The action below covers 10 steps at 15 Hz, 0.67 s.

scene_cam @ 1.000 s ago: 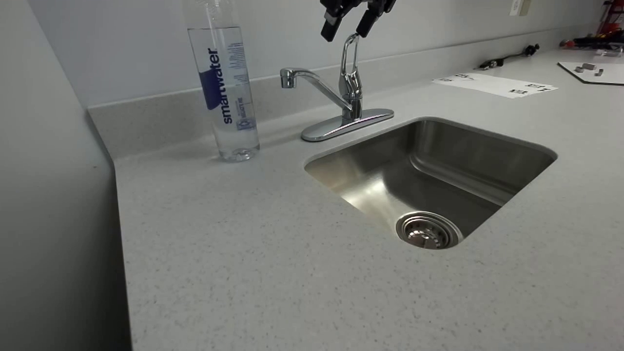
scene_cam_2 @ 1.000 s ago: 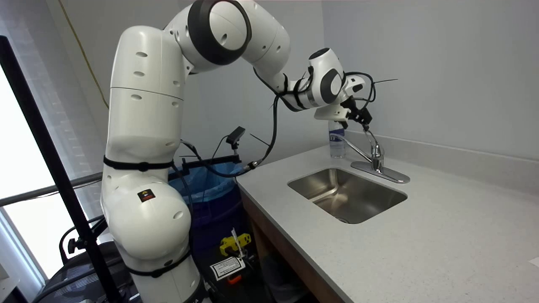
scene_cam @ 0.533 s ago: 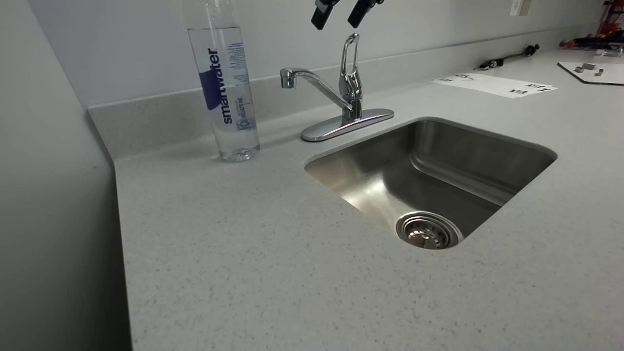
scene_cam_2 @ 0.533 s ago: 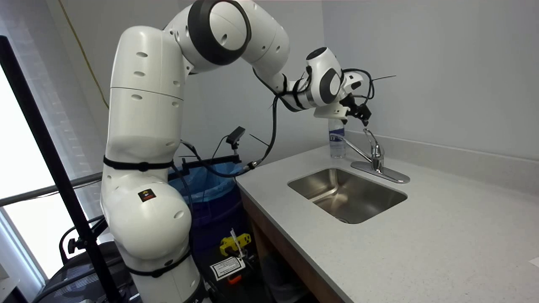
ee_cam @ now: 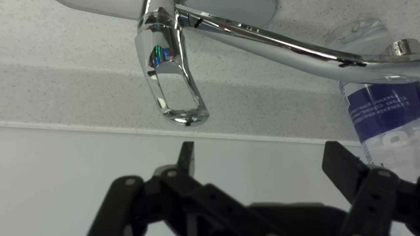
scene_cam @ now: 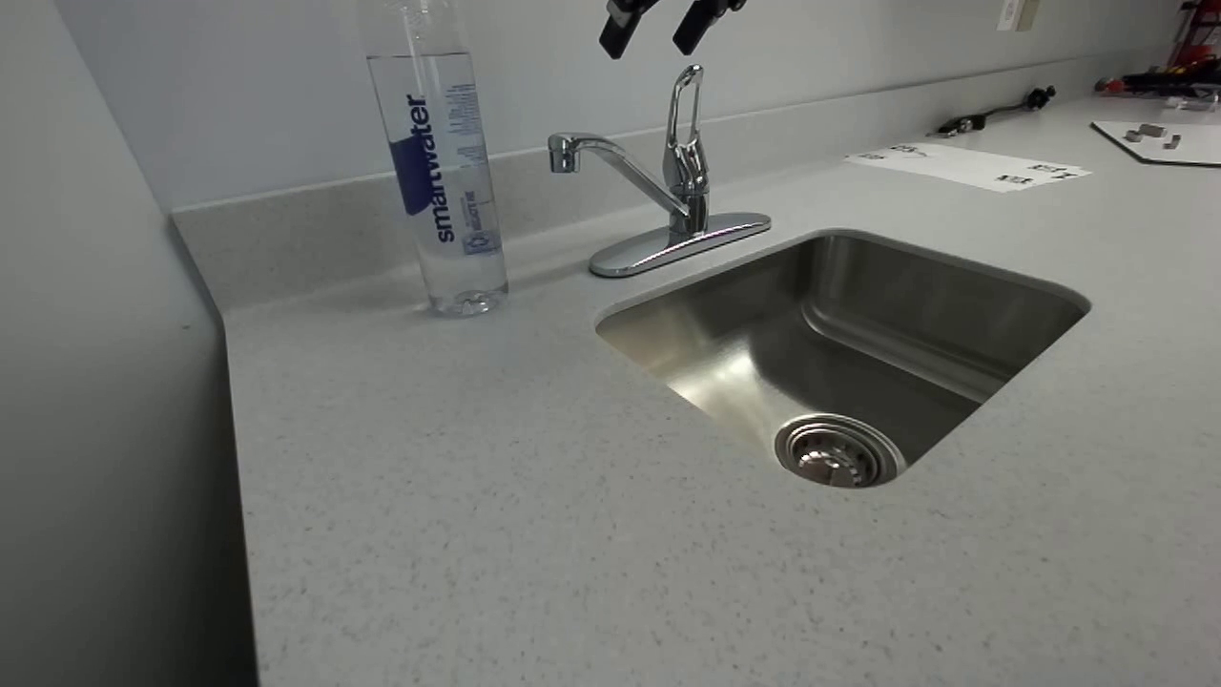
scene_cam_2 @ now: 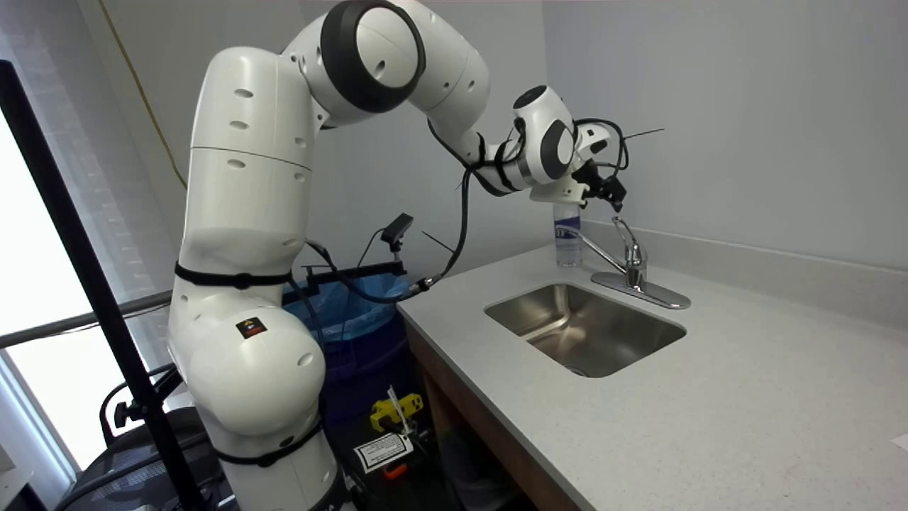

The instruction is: Open the tap nozzle to the left then push the tap handle down

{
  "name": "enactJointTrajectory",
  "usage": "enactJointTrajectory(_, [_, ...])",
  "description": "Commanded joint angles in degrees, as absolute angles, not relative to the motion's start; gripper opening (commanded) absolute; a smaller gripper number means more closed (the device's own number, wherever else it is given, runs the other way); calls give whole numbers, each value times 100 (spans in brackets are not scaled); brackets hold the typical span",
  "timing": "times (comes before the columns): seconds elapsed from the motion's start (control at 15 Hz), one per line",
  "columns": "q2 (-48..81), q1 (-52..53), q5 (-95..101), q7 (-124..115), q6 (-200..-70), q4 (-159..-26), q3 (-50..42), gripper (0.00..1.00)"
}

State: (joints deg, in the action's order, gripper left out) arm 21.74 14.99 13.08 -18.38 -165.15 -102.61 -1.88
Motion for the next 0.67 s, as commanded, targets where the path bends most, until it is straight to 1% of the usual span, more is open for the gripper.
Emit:
enactJointTrajectory(0.0, [2256,1685,1534,-2145,-16731,-10233,-438,100])
enactJointTrajectory(0.6, [2026,1494,1052,-1767,-16390,-10713,-171,100])
